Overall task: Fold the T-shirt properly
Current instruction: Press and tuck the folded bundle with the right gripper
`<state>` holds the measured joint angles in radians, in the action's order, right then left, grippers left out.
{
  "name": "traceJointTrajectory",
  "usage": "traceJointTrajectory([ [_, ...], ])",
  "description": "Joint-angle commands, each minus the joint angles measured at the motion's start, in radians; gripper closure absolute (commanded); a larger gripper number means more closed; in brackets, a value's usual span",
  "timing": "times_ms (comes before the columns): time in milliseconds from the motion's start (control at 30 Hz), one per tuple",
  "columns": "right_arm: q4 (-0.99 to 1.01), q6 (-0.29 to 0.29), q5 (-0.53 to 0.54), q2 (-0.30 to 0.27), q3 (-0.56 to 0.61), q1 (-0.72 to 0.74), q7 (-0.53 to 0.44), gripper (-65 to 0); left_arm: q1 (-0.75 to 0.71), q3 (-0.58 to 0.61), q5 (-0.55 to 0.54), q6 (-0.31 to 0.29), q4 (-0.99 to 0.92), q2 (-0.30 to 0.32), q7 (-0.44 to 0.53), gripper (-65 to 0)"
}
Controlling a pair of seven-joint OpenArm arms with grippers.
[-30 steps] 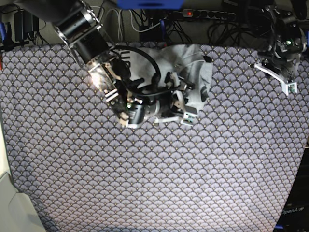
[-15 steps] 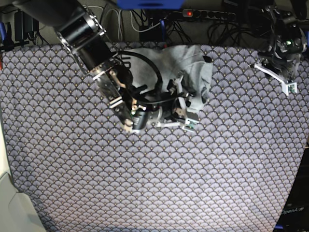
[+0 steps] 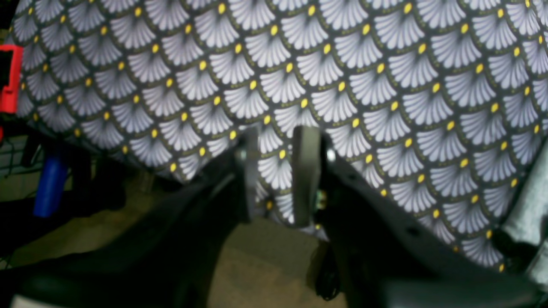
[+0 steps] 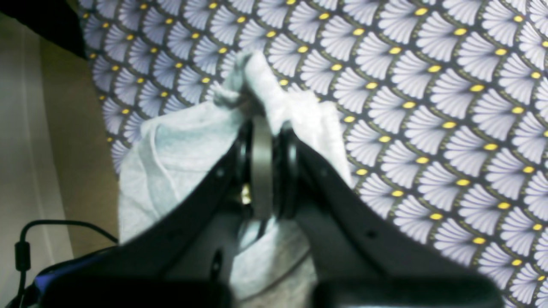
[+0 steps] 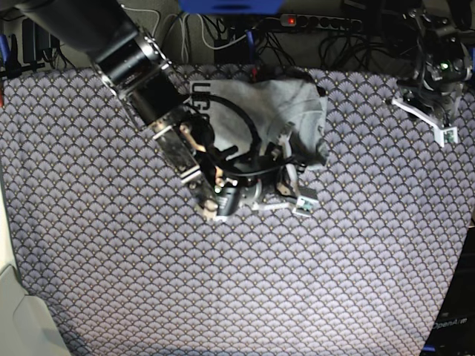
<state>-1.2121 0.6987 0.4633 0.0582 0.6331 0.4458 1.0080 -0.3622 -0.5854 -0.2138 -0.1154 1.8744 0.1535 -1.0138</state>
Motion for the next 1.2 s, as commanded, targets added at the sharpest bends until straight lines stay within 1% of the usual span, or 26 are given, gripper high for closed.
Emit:
traceJointTrajectory([
  [0,-0.018,-0.001,0.021,0.012,-0.006,0.032,-0.031,0.0,0.002,-0.005,0.0,0.003,0.02,0.013,0.016,-14.4],
  [167,-0.01,-0.001,0.019,0.01,-0.034,0.055,-0.033,0.0,0.002,-0.005,0.0,0.003,0.02,0.014,0.016,-14.4],
  [333,-0.008,-0.001,0.018,0.006,-0.1,0.057,-0.045,0.0,0.002,-0.005,0.0,0.003,0.02,0.014,0.016,-14.4],
  [700,0.021,-0.001,0.018,0.007,-0.1,0.02,-0.036,0.0,0.002,-0.005,0.0,0.003,0.02,0.01,0.013,-14.4],
  [733,0.021,-0.001,0.018,0.007,-0.1,0.02,-0.038,-0.6,0.002,-0.005,0.0,0.003,0.02,0.01,0.013,-14.4],
  [900,0.015,-0.001,0.021,0.007,-0.108,0.023,-0.039,-10.8,0.002,-0.005,0.0,0.003,0.02,0.01,0.011,-14.4],
  [1000,-0.007,-0.001,0.025,0.009,-0.109,0.025,-0.041,-15.4,-0.001,-0.005,0.0,0.003,0.02,0.013,0.011,-14.4],
  [1100,-0.099,-0.001,0.025,0.007,-0.109,-0.006,-0.045,-17.9,-0.004,-0.005,0.0,0.003,0.02,0.014,0.011,-14.4],
  [1167,-0.157,-0.001,0.025,0.006,-0.109,-0.02,-0.042,-17.9,-0.004,-0.005,0.0,0.003,0.02,0.014,0.011,-14.4],
])
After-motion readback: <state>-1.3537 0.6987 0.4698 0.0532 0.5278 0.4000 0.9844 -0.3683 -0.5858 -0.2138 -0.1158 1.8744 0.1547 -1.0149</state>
